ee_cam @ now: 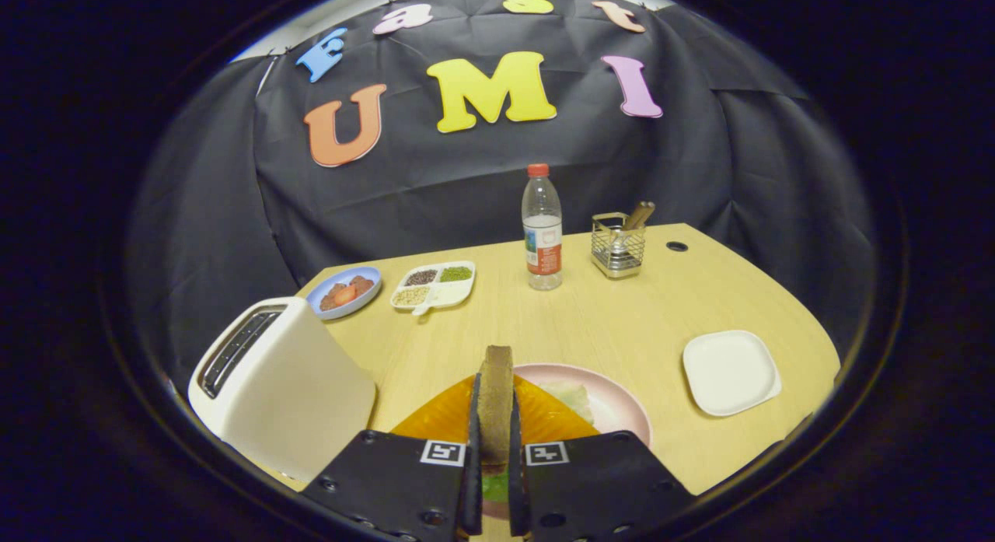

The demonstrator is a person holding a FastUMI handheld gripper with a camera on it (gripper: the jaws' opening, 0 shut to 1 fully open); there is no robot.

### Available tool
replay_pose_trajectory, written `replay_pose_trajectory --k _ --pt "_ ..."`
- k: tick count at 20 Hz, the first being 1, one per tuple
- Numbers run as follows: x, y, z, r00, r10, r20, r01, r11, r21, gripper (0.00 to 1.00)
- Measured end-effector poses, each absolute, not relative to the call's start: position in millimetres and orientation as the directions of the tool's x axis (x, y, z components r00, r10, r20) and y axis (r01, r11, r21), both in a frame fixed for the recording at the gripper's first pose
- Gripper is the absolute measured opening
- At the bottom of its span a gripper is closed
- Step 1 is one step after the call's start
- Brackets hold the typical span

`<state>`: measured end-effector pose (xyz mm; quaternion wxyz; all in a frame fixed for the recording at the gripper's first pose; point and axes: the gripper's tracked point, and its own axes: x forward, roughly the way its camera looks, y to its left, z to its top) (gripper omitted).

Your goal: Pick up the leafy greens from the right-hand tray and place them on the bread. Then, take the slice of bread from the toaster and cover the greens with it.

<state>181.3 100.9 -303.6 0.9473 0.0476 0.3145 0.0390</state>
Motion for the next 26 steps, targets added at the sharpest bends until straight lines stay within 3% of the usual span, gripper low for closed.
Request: replay_pose_trajectory --k 9,10,11,12,13,14,16,19,22,26 --pt "182.6 57.7 -350.3 0.768 0.103 -0.633 -0.054 0.994 0.097 0.13" --pt "181.2 54.9 -353.5 0.763 0.105 -0.638 -0.056 0.994 0.097 0.22" --pt "180.9 50.5 -356.5 0.763 0.098 -0.639 -0.055 0.995 0.087 0.22" --pt "179.9 51.6 -356.6 0.765 0.109 -0.635 -0.067 0.994 0.091 0.33" --pt "180.8 50.9 -356.3 0.770 0.112 -0.628 -0.071 0.993 0.091 0.34" --pt "181.2 46.6 -350.1 0.786 0.106 -0.609 -0.069 0.994 0.084 0.41" --pt "180.3 38.9 -353.2 0.779 0.080 -0.622 -0.058 0.997 0.056 0.73" --pt "180.0 32.5 -342.8 0.774 0.065 -0.630 -0.028 0.997 0.069 0.79" --pt "176.8 35.9 -312.4 0.785 0.068 -0.616 -0.006 0.995 0.102 0.94" --pt "172.1 48.1 -262.1 0.819 0.082 -0.568 -0.026 0.994 0.106 0.95"
